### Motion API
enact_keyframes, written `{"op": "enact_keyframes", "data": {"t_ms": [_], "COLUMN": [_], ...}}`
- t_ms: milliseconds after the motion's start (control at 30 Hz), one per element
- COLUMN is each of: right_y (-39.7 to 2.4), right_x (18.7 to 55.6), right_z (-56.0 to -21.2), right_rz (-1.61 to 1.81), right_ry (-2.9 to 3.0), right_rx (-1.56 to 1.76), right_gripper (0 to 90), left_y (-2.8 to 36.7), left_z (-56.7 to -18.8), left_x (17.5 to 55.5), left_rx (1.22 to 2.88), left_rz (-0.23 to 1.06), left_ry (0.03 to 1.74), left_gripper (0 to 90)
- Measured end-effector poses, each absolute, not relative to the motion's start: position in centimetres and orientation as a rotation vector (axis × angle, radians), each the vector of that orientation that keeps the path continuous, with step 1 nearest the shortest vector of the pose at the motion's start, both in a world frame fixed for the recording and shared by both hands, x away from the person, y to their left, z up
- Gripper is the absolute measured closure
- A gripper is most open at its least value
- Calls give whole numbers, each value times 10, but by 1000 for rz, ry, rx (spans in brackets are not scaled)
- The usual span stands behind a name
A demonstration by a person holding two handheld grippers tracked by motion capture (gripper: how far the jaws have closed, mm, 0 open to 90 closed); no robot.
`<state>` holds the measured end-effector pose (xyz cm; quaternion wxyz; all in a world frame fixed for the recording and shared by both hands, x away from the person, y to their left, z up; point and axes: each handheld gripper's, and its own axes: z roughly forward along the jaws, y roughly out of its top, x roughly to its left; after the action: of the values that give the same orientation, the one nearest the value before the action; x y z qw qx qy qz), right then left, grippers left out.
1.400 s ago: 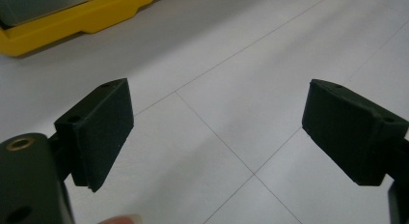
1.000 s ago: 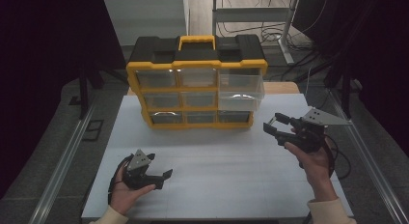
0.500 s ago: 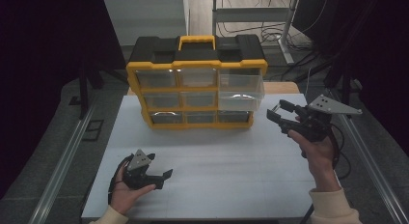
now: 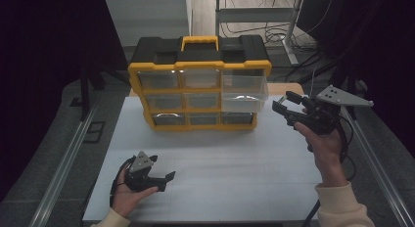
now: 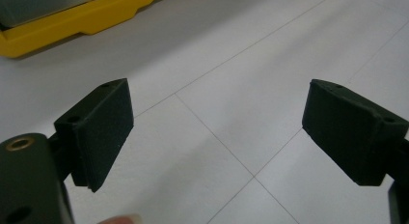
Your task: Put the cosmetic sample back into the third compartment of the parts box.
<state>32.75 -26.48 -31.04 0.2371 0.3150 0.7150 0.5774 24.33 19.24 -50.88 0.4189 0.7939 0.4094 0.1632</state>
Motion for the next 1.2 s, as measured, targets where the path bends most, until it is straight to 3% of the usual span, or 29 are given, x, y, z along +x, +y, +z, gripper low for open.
{"op": "enact_keyframes", "data": {"t_ms": [1200], "right_y": [-226], "right_x": [347], "right_z": [-278], "right_rz": [1610], "right_ry": [1955], "right_rx": [795], "right_gripper": [404], "left_y": [193], "left_z": [-509], "left_x": [243], "left_rx": [1992], "left_rz": [415], "left_ry": [1027], "left_gripper": [115]}}
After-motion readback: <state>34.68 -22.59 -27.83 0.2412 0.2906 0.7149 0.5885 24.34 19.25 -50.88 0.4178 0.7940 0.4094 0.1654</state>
